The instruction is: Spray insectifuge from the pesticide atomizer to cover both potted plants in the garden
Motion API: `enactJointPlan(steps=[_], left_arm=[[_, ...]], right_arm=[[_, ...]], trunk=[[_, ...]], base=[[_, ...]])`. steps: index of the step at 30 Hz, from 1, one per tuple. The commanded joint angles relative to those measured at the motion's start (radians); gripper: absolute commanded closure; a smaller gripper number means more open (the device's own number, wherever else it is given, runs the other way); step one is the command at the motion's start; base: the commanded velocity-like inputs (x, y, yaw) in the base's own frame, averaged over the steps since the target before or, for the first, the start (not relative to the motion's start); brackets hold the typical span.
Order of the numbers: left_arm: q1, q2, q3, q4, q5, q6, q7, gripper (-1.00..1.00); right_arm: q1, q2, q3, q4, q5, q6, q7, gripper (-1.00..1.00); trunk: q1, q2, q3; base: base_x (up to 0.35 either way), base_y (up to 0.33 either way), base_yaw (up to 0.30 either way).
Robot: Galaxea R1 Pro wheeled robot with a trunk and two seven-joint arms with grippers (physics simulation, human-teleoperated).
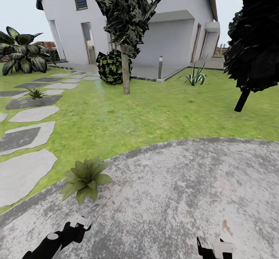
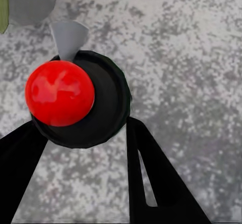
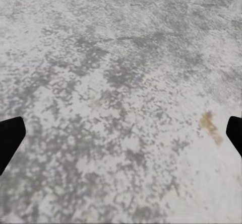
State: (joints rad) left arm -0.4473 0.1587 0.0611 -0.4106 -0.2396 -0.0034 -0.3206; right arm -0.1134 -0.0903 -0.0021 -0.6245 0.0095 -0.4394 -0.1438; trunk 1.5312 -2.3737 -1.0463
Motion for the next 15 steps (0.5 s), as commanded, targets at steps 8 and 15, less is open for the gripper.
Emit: enactJointPlan(steps=[8, 15], left_arm=[[-0.001, -0.001, 0.006, 0.000, -0.010, -0.001, -0.005, 1.00], [-0.001, -0.001, 0.006, 0.001, -0.010, -0.001, -0.005, 1.00]], right_arm=[[0.000, 0.000, 0.001, 0.000, 0.001, -0.002, -0.003, -1.00], [0.000, 0.000, 0.001, 0.000, 0.001, -0.002, -0.003, -1.00]], trunk=[[0.000, 0.000, 0.002], [0.000, 0.000, 0.005]], base=[[0.000, 0.000, 0.277], [0.000, 0.000, 0.277]])
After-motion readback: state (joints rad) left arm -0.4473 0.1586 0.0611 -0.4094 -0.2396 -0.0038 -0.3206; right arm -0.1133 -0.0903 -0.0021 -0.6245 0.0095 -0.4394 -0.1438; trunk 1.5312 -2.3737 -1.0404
